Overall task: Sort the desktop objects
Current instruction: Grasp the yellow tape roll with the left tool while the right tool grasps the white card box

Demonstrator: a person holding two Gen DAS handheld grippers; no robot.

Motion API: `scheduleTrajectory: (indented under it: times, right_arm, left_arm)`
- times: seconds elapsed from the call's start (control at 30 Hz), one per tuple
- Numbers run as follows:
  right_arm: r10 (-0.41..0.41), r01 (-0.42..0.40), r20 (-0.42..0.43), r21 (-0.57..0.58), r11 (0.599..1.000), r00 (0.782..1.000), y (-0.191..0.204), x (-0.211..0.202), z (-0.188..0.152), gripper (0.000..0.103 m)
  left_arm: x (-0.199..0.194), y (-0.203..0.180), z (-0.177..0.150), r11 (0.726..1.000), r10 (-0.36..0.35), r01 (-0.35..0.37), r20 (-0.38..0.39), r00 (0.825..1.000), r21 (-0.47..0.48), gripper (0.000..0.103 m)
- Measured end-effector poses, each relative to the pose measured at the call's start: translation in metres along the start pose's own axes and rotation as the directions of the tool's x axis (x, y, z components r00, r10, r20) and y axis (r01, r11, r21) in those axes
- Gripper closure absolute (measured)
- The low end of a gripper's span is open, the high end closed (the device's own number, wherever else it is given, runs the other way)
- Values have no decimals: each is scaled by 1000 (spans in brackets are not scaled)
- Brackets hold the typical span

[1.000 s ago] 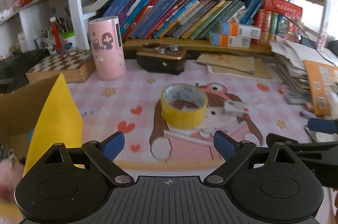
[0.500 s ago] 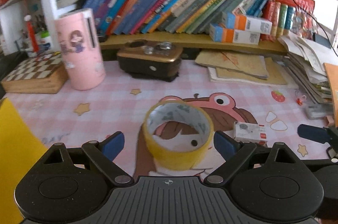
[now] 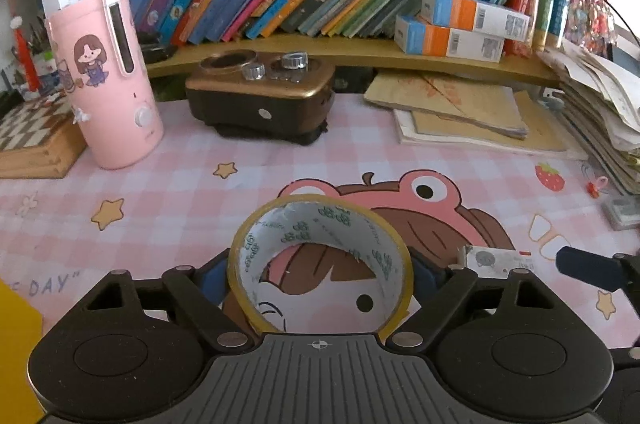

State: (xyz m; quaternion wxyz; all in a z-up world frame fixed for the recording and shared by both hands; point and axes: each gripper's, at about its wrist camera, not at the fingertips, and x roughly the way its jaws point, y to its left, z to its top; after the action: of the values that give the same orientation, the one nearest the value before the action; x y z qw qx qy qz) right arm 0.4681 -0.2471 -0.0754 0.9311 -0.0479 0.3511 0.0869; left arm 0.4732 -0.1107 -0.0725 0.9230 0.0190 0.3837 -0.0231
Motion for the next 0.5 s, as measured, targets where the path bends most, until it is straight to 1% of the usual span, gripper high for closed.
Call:
scheduleTrajectory:
  times: [0.07,0.13,0.23,0.3,0.33,0.5]
  right_arm:
    - [-6,6,-3,2,1000,1000,2,3,0,22]
    - [-22,22,-7,10,1000,1000,3,8,1,22]
    - [-40,41,-14,46,998,999,3,14,1,27]
    - [-39,39,-5,55,998,999,5,16,3,34]
    - [-34,33,4,53,998,999,6,17,4,45]
    - [-37,36,24,41,998,999,7,15,8,47]
  left_arm:
    - [-4,7,0,999,29,-29,6,1000,-15,16]
    - [-15,17,2,997,55,-54,28,998,-52,16]
    - [-35,32,5,991,61,-53,66,996,-126,16]
    - [-47,37,7,987,62,-48,87,994,-154,16]
    - [-52,38,7,986,60,-45,94,994,-159,16]
    - [-77,38,3,987,53,-33,124,991,-155,16]
